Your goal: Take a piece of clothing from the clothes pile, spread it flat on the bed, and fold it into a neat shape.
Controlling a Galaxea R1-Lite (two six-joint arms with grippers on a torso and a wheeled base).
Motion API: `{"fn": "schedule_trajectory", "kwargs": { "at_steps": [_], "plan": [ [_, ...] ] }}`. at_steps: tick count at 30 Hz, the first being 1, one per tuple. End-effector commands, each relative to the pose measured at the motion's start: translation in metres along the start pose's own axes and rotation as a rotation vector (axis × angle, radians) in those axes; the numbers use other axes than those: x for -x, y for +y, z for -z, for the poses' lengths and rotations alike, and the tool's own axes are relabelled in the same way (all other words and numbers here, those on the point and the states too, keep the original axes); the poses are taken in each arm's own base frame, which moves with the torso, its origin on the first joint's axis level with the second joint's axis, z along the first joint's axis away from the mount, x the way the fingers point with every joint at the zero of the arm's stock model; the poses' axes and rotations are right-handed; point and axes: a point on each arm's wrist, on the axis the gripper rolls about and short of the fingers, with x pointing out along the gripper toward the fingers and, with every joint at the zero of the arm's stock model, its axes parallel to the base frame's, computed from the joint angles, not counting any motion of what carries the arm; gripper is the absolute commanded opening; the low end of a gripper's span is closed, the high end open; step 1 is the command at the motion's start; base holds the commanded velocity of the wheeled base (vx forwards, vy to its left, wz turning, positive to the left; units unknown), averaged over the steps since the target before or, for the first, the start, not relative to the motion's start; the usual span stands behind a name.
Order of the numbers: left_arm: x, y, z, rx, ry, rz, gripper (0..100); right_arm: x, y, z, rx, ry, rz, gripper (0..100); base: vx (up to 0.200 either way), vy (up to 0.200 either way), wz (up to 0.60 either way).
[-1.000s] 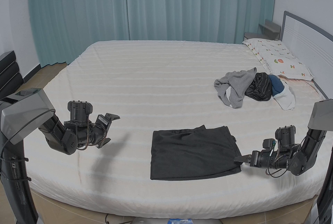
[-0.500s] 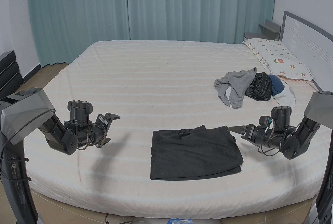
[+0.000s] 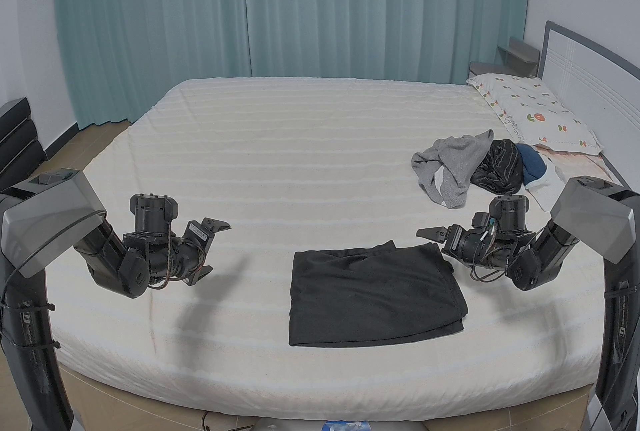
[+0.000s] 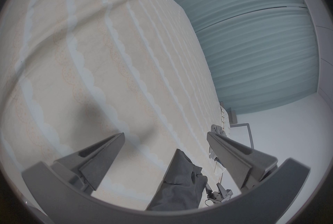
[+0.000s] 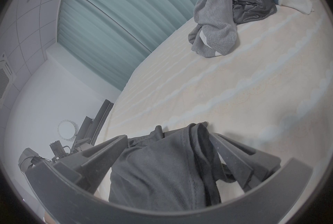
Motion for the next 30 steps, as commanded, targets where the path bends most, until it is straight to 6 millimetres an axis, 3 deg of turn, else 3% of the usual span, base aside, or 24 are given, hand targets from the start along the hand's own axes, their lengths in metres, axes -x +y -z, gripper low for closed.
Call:
{"fn": "schedule_trajectory", "kwargs": {
  "at_steps": [1,5,6,30],
  "plan": [
    [0.0,0.0,0.0,0.0,-0.001,0.0,100,-0.01,-0.009,0.006,-0.007,0.017,0.009,100,0.0,0.0,0.0],
    [0.0,0.0,0.0,0.001,-0.001,-0.001,100,-0.017,-0.013,0.009,-0.008,0.022,0.011,100,0.0,0.0,0.0],
    [0.0,0.0,0.0,-0.001,0.001,-0.001,100,-0.018,-0.014,0.009,-0.007,0.019,0.011,0,0.0,0.0,0.0],
    [-0.001,0.0,0.0,-0.001,-0.001,0.0,100,-0.011,-0.032,-0.009,-0.029,-0.049,0.062,0,0.0,0.0,0.0]
  ]
}}
